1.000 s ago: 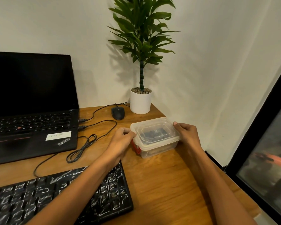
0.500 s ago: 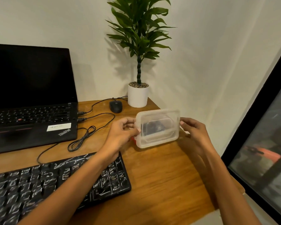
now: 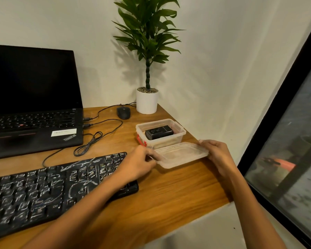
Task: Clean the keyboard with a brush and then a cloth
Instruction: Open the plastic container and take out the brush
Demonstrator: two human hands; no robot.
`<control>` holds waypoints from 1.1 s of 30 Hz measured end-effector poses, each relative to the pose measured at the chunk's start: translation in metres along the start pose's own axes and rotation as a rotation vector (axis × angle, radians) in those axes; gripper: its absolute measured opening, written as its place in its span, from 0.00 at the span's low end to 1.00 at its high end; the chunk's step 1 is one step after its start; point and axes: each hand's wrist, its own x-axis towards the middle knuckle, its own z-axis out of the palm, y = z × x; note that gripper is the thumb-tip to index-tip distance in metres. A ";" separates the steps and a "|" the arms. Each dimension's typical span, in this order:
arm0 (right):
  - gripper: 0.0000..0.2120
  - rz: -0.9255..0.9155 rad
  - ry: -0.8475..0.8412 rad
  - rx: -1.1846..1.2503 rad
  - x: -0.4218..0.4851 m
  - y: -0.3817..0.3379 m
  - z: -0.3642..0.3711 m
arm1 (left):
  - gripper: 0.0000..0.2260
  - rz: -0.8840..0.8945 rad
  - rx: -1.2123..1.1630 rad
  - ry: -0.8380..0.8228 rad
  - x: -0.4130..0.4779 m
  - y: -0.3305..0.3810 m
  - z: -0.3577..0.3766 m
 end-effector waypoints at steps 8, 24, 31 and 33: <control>0.06 -0.111 0.075 -0.248 0.000 0.010 0.005 | 0.11 0.019 0.100 -0.038 -0.002 -0.005 0.009; 0.06 -0.328 0.105 -0.369 0.030 -0.041 0.059 | 0.16 0.003 0.305 0.371 0.058 -0.008 -0.026; 0.09 -0.301 0.048 -0.639 0.055 -0.051 0.098 | 0.27 -0.077 0.537 0.213 0.097 -0.013 -0.019; 0.09 -0.283 0.045 -0.775 0.059 -0.050 0.104 | 0.27 -0.102 0.642 0.155 0.105 -0.014 -0.018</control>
